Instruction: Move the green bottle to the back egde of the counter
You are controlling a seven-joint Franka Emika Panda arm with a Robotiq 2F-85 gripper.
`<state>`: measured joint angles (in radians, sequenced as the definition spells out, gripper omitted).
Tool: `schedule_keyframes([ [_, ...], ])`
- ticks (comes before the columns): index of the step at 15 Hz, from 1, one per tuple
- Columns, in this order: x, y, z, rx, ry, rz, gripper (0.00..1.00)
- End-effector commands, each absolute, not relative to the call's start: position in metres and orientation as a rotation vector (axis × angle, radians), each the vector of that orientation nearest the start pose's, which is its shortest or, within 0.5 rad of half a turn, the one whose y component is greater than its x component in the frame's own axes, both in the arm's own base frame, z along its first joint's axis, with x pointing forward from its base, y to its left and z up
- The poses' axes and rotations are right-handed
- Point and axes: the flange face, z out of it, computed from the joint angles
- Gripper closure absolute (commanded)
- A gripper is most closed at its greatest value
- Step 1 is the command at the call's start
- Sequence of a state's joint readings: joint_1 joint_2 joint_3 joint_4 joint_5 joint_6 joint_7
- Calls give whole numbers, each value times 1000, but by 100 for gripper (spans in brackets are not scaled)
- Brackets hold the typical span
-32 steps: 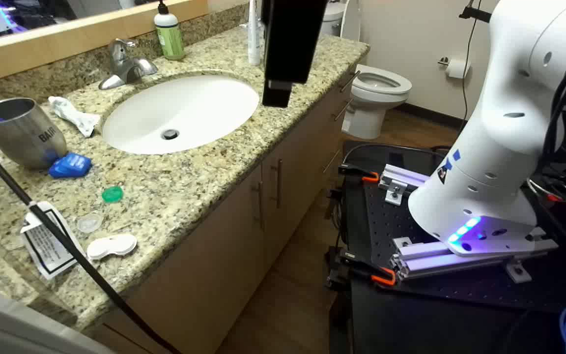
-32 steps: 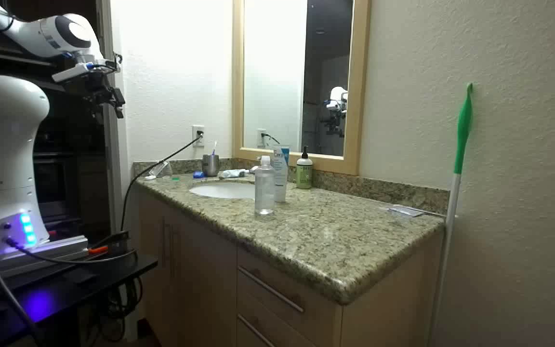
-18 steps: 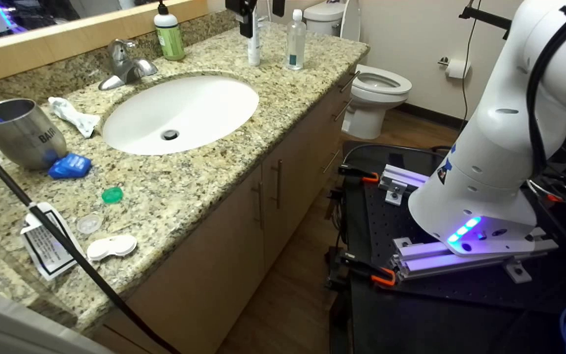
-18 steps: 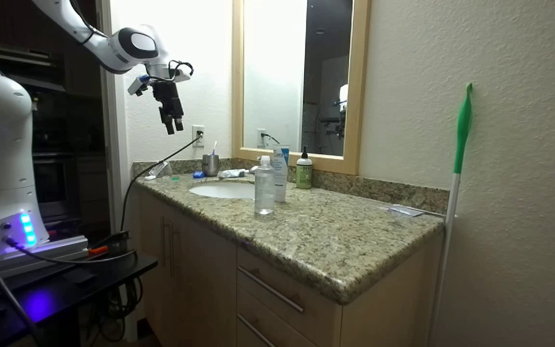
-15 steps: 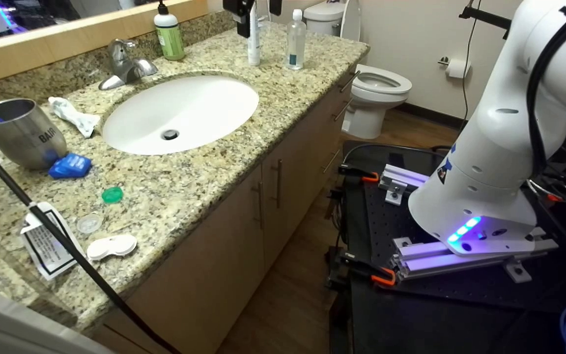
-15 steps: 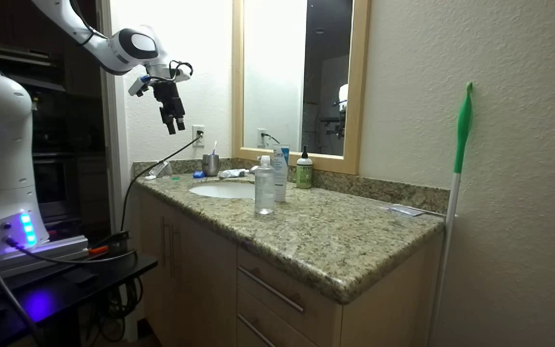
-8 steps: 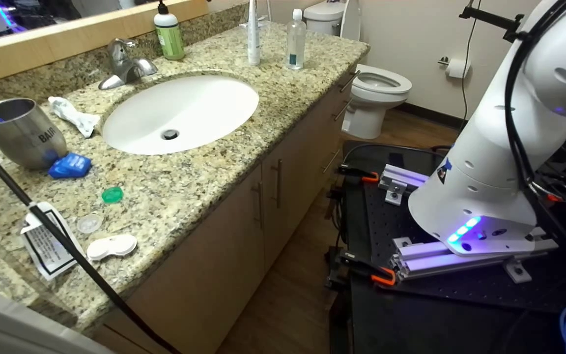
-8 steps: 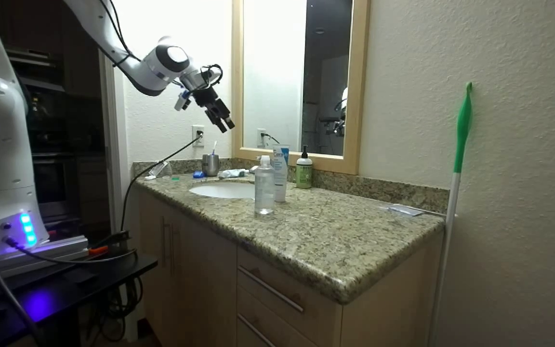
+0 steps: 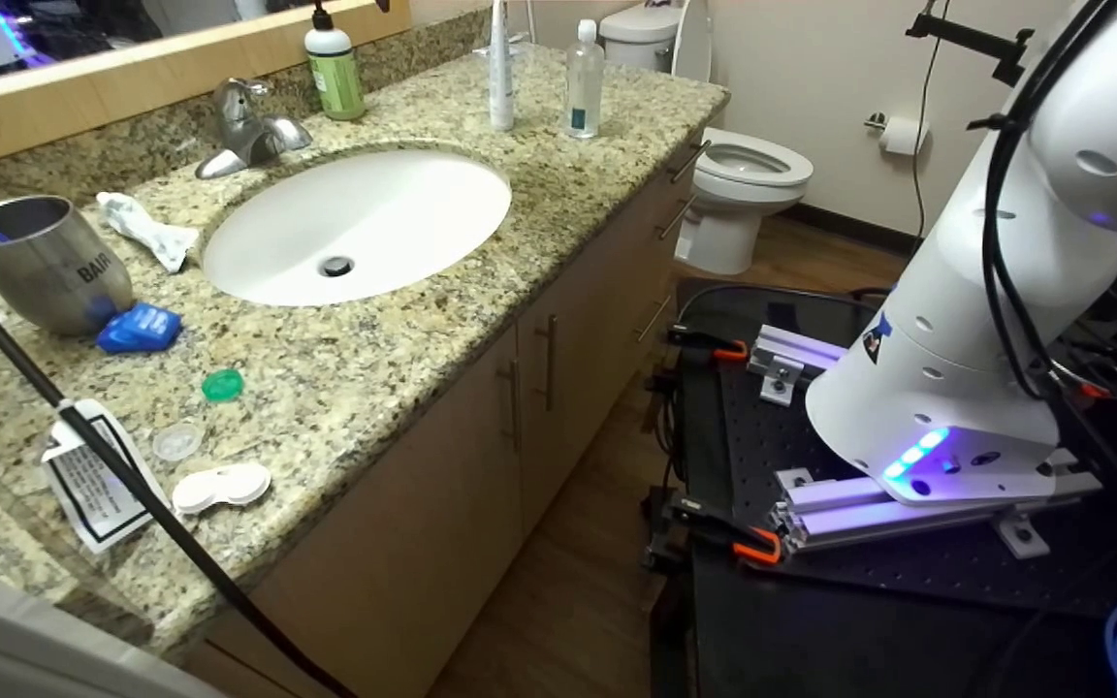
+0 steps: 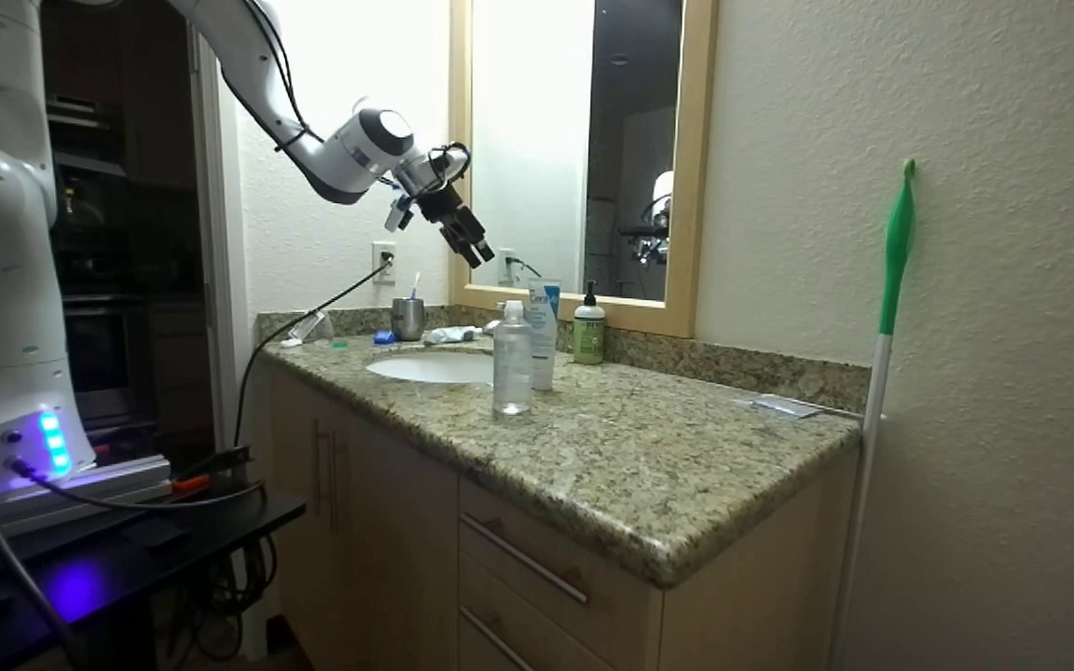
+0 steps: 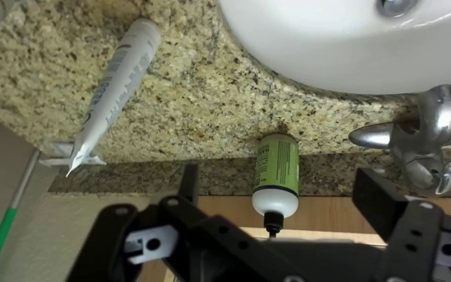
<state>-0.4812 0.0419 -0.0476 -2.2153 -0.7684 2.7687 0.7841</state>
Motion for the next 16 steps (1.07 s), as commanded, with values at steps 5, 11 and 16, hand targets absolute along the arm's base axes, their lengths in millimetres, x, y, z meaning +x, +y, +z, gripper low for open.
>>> schedule_keyframes([
  [5, 567, -321, 427, -3265, 1309, -1476, 0],
  [11, 565, -316, 403, -3262, 1364, -1370, 0],
  [16, 567, -312, 376, -3273, 752, -1484, 0],
])
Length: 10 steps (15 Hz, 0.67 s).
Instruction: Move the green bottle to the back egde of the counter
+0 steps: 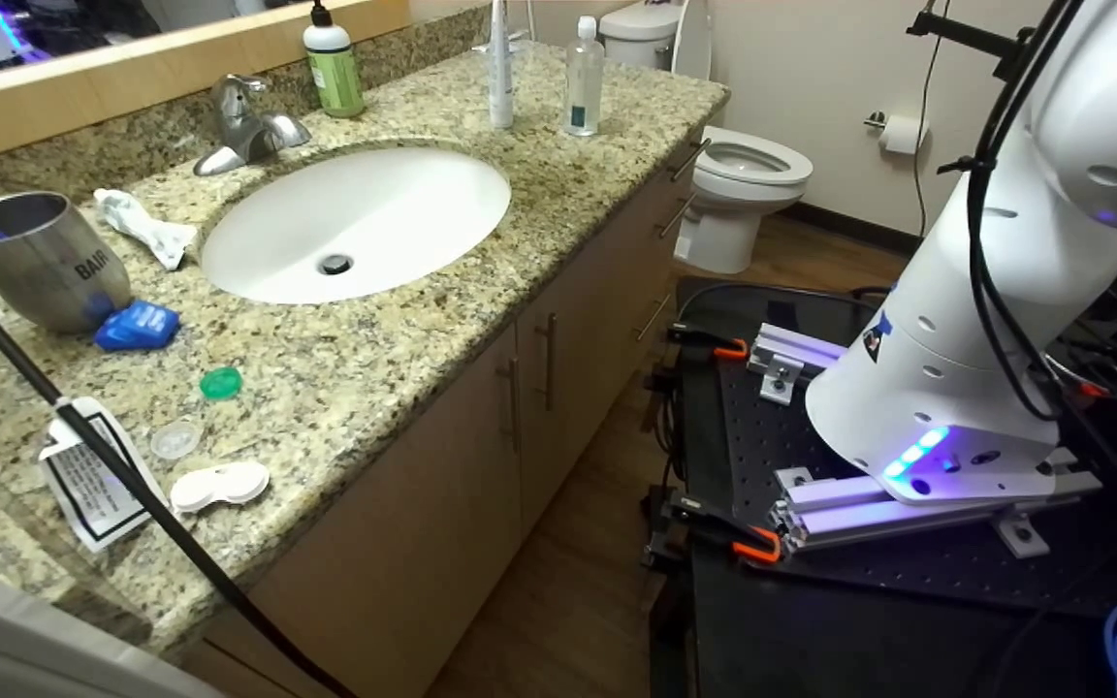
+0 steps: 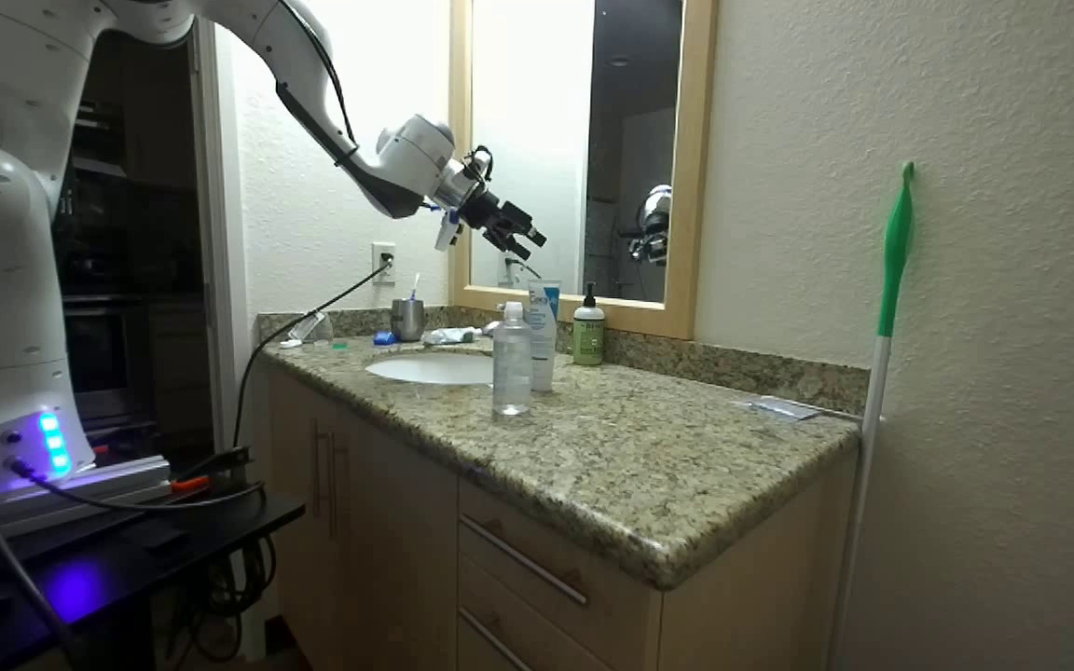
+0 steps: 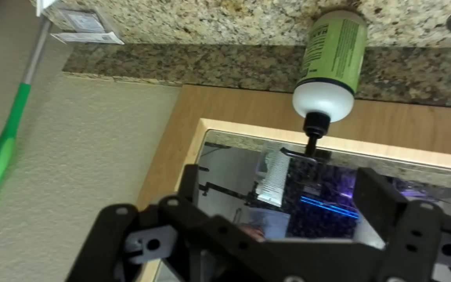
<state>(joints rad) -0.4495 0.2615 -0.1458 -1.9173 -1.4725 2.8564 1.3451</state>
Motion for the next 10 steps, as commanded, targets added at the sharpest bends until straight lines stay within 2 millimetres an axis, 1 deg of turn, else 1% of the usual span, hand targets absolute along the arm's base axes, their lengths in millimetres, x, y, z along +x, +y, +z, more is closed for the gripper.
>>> schedule_keyframes([
  [1, 575, -316, 373, 2341, -481, 1089, 0],
  [2, 586, -322, 371, 2315, -460, 1099, 0],
  [3, 597, -331, 362, 2316, -472, 1095, 0],
  [4, 610, -340, 349, 2309, -516, 1080, 0],
  [6, 632, -350, 319, 2278, -662, 1000, 0],
  [7, 607, -337, 345, 2293, -614, 1042, 0],
  [9, 624, -345, 317, 2296, -661, 1001, 0],
  [10, 628, -345, 310, 2298, -664, 998, 0],
])
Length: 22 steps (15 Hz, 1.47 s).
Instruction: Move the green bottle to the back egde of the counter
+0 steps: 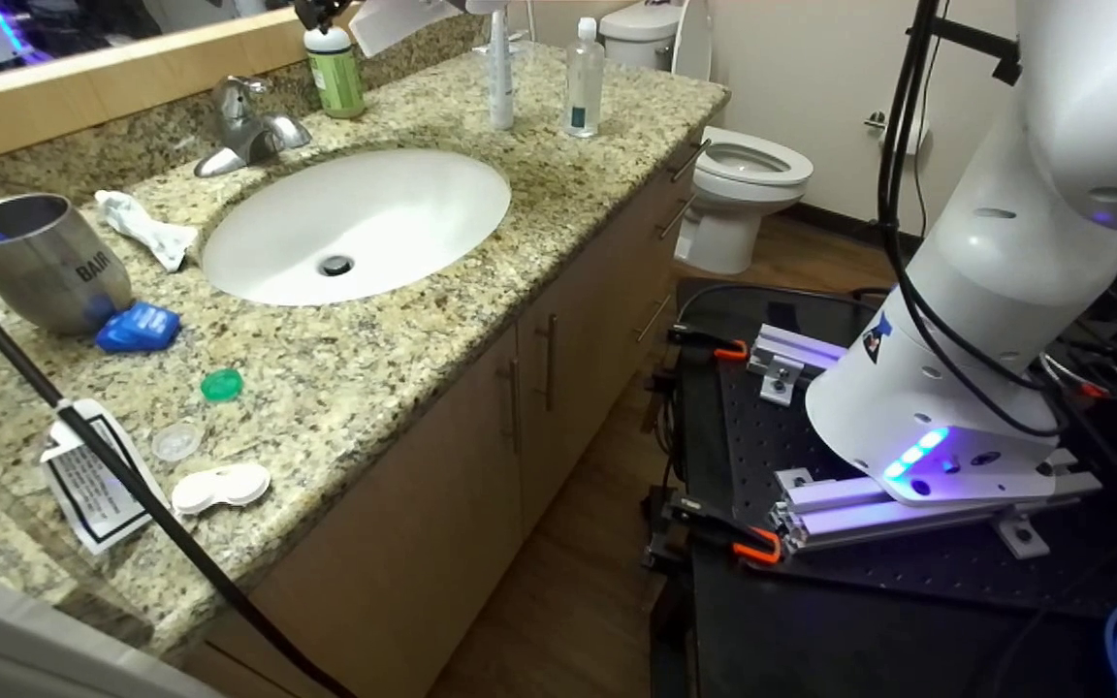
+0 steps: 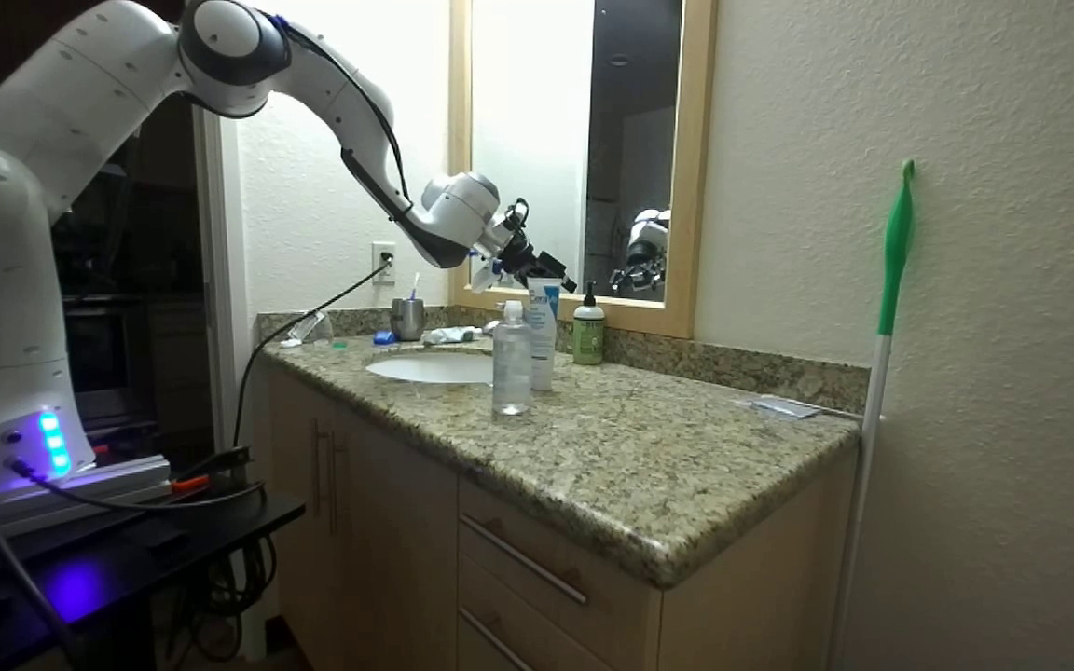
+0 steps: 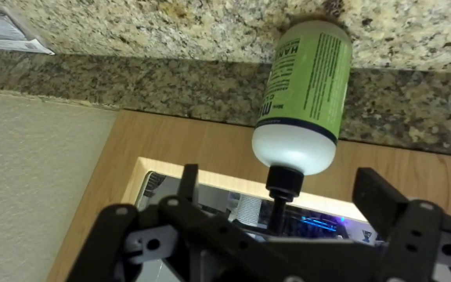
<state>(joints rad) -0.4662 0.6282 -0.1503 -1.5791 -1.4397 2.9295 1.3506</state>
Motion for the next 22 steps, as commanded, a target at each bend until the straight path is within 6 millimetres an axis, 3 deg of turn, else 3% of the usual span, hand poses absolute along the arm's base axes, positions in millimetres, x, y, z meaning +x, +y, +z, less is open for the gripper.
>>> schedule_keyframes([
  [1, 629, -342, 311, 2270, -630, 1015, 0],
  [5, 652, -335, 284, 2150, -622, 1072, 0],
  [10, 674, -340, 262, 1914, -816, 1139, 0],
  [11, 665, -331, 271, 1992, -778, 1117, 0],
  [17, 676, -329, 264, 1938, -832, 1167, 0],
  [22, 681, -354, 282, 1859, -976, 1226, 0],
])
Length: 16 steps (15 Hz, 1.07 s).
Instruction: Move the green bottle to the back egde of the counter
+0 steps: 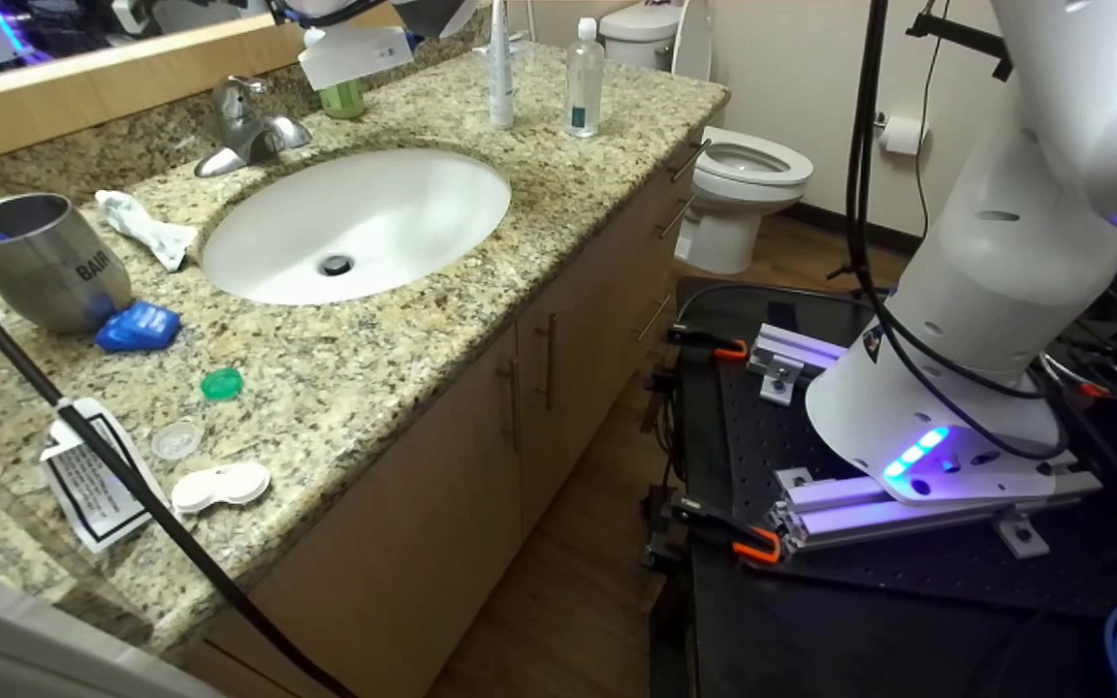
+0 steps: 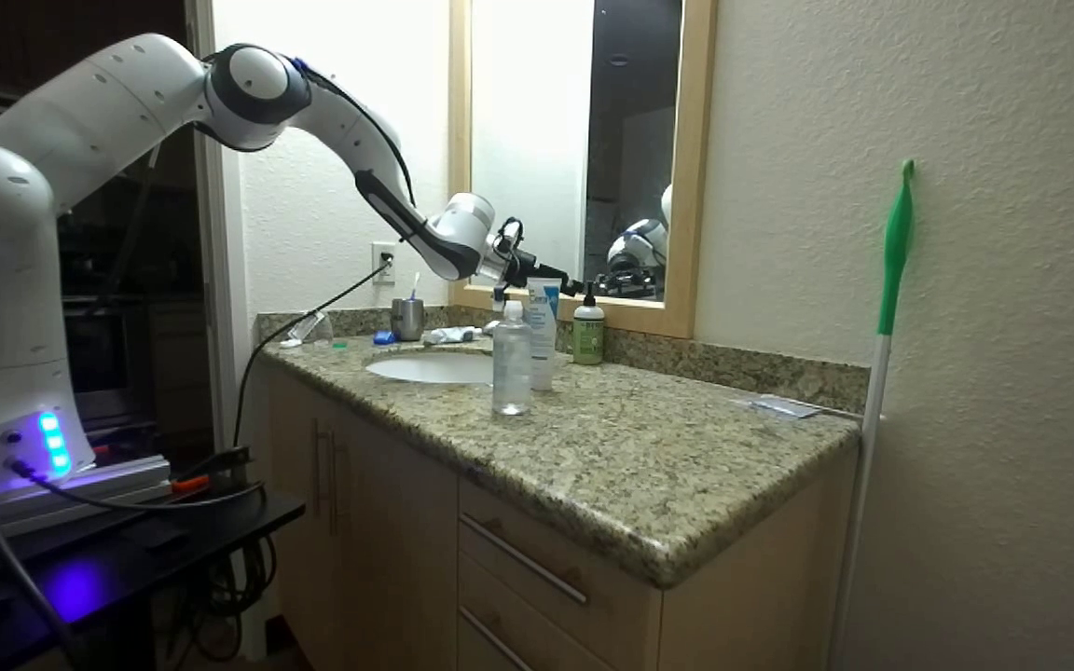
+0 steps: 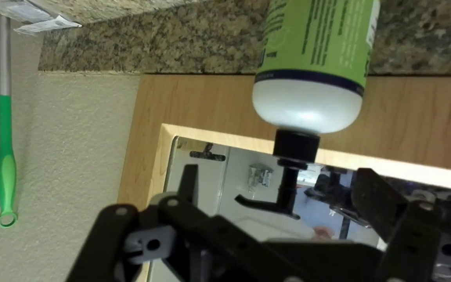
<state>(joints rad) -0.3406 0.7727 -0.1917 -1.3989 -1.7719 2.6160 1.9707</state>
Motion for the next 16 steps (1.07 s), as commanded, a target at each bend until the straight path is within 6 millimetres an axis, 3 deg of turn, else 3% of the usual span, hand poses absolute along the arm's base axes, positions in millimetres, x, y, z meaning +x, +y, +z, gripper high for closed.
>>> schedule_keyframes([
  [1, 680, -361, 283, 1845, -991, 1223, 0],
  [2, 676, -346, 285, 1879, -953, 1215, 0],
  [5, 675, -359, 287, 1859, -979, 1217, 0],
  [12, 690, -364, 274, 1811, -1040, 1204, 0],
  [13, 682, -360, 279, 1837, -1026, 1212, 0],
  [16, 686, -361, 273, 1825, -1043, 1212, 0],
])
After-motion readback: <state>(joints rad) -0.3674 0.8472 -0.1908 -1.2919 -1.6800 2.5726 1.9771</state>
